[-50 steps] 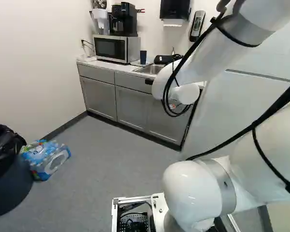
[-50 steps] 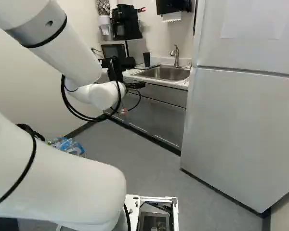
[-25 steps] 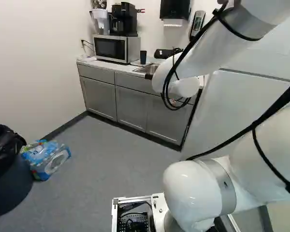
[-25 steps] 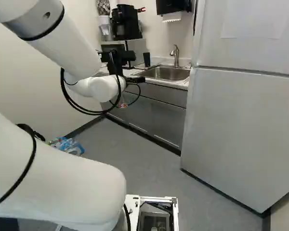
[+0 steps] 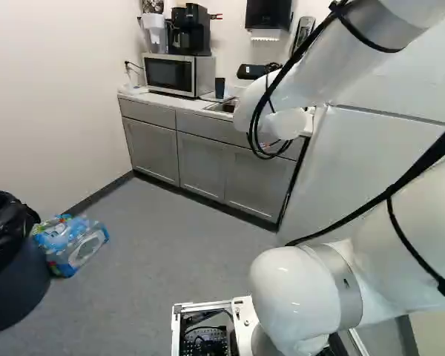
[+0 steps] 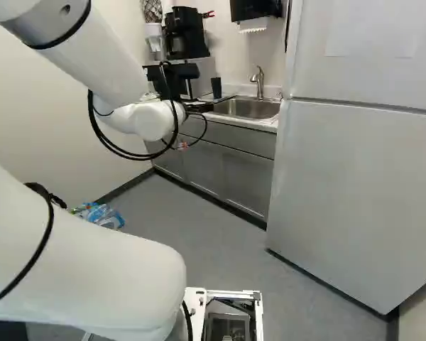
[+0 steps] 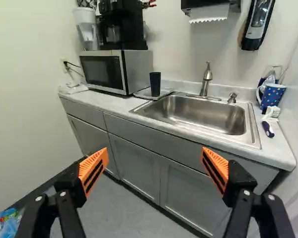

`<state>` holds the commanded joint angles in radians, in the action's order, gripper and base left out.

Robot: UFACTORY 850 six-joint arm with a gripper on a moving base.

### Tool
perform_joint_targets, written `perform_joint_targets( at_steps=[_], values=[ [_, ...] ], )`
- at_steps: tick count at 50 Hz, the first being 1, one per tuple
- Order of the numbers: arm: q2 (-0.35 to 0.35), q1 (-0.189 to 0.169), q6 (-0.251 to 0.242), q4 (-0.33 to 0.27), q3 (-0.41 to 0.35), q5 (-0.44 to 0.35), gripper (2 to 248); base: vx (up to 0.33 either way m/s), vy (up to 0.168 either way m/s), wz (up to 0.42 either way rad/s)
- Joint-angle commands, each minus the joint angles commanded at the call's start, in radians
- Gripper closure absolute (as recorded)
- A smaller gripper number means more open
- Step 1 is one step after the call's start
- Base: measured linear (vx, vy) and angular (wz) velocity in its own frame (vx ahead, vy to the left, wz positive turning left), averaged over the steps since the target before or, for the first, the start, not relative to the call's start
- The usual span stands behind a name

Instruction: Rinse the cup and place it in the tray

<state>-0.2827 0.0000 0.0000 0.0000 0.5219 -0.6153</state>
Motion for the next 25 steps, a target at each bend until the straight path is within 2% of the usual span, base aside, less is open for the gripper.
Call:
perform_joint_targets(
  at_steps=[25],
  values=[
    [0.005,0.000,0.000,0.000,0.058,0.000,3,0.000,0.000,0.000]
  ],
)
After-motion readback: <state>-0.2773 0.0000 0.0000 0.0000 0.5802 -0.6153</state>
